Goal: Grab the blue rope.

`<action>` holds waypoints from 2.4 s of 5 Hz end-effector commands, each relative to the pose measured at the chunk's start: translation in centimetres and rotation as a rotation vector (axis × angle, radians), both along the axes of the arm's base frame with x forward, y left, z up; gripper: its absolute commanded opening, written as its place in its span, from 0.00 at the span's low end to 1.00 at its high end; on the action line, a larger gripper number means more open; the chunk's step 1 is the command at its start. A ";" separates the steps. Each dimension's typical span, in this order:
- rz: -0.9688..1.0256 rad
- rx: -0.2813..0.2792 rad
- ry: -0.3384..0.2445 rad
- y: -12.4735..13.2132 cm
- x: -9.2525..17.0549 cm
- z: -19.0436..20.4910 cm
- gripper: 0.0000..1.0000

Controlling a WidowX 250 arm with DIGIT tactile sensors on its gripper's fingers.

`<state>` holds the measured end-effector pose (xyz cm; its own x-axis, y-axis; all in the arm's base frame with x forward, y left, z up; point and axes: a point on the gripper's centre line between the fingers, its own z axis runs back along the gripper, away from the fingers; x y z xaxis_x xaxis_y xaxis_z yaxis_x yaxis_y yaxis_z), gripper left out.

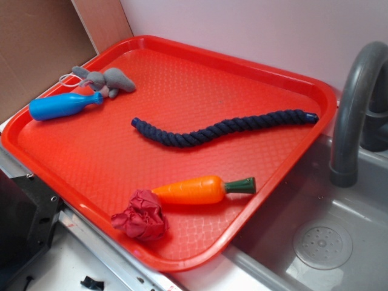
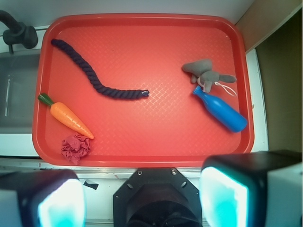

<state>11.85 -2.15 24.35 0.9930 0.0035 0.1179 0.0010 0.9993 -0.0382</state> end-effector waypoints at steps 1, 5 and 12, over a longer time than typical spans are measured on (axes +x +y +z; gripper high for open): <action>0.000 0.000 0.000 0.0 0.0 0.0 1.00; -0.425 -0.083 -0.137 -6.2 10.4 -6.7 1.00; -0.666 0.086 0.189 -12.1 15.6 -21.5 0.00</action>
<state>27.59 -13.20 1.96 0.7891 -0.6006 -0.1289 0.6027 0.7975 -0.0265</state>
